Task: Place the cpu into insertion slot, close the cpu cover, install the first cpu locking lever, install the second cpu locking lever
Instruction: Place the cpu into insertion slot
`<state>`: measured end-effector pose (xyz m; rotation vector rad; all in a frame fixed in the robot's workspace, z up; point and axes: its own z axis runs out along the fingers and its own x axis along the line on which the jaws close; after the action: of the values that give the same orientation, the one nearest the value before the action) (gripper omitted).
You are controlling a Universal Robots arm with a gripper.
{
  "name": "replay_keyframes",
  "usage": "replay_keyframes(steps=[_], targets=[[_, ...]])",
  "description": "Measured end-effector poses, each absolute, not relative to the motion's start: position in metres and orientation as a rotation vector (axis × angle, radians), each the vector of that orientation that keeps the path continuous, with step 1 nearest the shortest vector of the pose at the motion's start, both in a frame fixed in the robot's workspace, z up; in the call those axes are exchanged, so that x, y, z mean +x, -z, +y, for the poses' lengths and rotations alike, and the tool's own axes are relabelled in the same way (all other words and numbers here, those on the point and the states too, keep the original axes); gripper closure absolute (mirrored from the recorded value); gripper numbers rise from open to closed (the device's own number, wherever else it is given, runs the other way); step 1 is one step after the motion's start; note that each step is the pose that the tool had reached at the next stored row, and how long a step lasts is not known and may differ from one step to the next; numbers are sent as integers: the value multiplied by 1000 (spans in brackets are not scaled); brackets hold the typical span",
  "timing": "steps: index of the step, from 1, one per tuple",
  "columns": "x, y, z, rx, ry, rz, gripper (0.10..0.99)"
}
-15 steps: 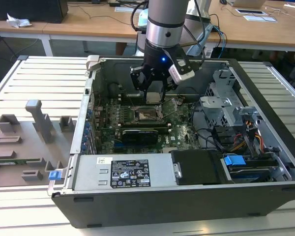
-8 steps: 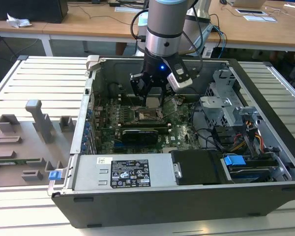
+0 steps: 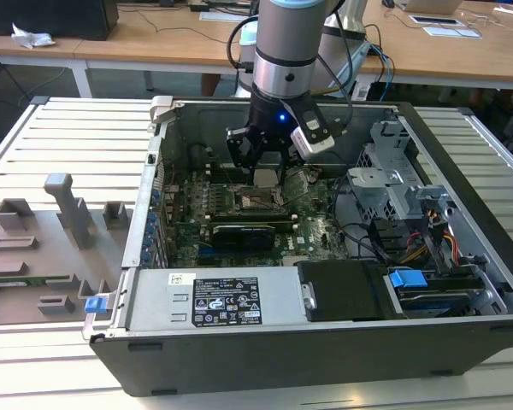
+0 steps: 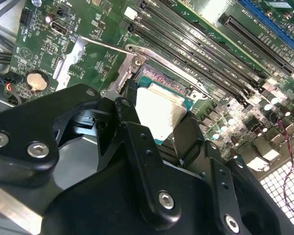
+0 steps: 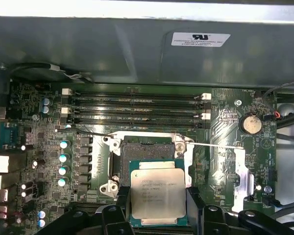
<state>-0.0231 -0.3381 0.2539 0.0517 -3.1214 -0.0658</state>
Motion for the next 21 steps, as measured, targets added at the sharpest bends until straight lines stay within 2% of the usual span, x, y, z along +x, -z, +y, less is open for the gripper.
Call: replay_keyframes(steps=[21], targets=[[-23,-253,-338,-456,52,-3096,545]])
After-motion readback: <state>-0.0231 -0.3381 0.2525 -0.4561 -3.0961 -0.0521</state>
